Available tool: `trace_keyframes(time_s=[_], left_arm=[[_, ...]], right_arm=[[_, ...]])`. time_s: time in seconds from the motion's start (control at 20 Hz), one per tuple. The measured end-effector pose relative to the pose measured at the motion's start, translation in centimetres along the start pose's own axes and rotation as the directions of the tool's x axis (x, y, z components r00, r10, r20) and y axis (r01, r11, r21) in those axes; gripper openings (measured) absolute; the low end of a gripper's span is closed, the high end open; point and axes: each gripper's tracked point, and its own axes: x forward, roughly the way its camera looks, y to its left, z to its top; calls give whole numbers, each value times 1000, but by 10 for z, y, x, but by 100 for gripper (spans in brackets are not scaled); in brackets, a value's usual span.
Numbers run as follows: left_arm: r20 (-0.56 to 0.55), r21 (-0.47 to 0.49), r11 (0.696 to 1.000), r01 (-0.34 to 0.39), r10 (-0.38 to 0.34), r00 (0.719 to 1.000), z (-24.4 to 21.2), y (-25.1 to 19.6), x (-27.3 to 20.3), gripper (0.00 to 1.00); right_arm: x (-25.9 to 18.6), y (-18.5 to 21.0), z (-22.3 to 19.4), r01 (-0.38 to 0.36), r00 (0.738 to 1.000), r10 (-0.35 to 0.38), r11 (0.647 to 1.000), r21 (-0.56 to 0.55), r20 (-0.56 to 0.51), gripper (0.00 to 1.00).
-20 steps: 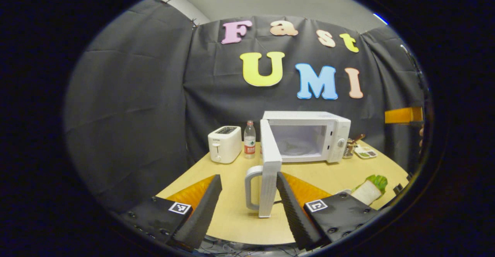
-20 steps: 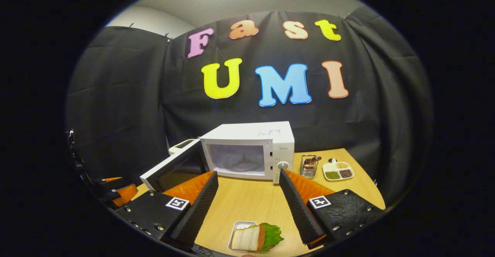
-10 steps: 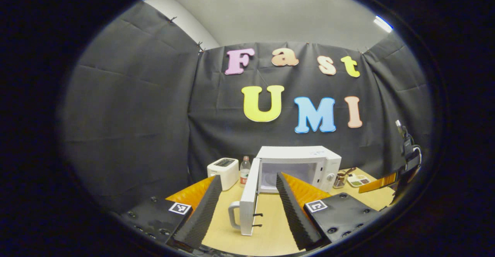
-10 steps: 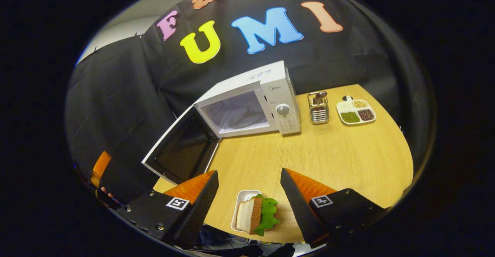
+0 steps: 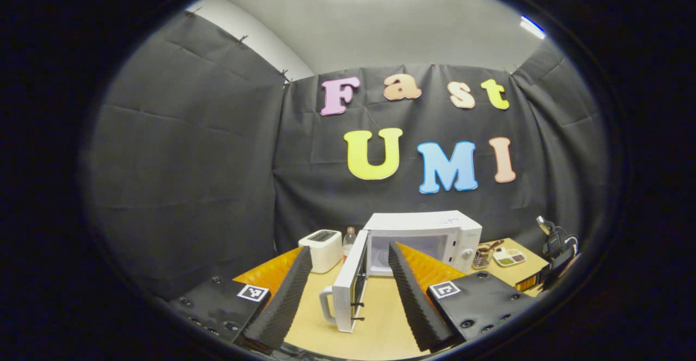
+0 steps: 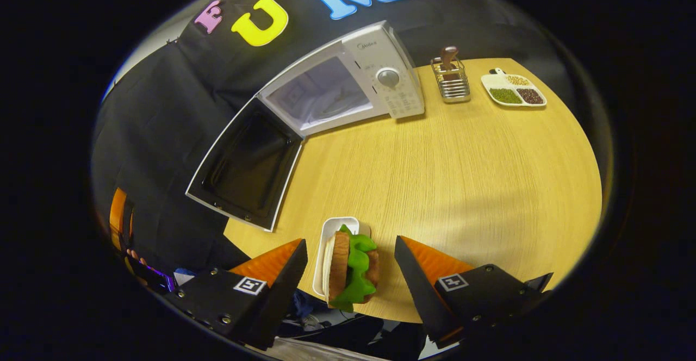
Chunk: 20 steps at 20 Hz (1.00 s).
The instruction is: Open the microwave oven with the left hand, put the food in, and close the microwave oven.
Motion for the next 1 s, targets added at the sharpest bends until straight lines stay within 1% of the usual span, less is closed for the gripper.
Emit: trace_keyframes(time_s=[0.1,0.2,0.4,0.45,0.65,0.7,0.75,0.9,1.0], left_arm=[[-4,11,1000,-10,10,1000,-1,-1,-4,92],[-6,15,1000,-24,24,1000,-2,-1,-6,92],[-7,6,999,-53,53,999,-3,2,-13,92],[-8,4,998,-61,61,998,-5,3,-13,92],[-18,-13,995,-98,98,995,-9,13,-20,92],[-20,-17,994,-106,105,994,-9,14,-21,92],[-23,-19,994,-112,112,993,-10,15,-21,92],[-17,-17,992,-128,128,992,-8,16,-24,92],[-8,-10,991,-135,135,991,-6,16,-24,92]], right_arm=[[6,1,-12,-26,999,28,999,37,-45,98],[12,7,-23,-61,993,69,995,84,-91,95],[22,3,-42,-49,985,65,993,106,-161,95],[26,3,-46,-44,983,62,993,108,-173,92],[26,11,-51,-81,971,113,985,154,-210,60],[31,11,-44,-99,973,130,981,168,-191,60],[24,14,-49,-107,969,137,983,148,-207,37],[20,15,-54,-127,962,143,989,81,-231,37],[12,15,-50,-135,966,147,988,68,-215,36]])
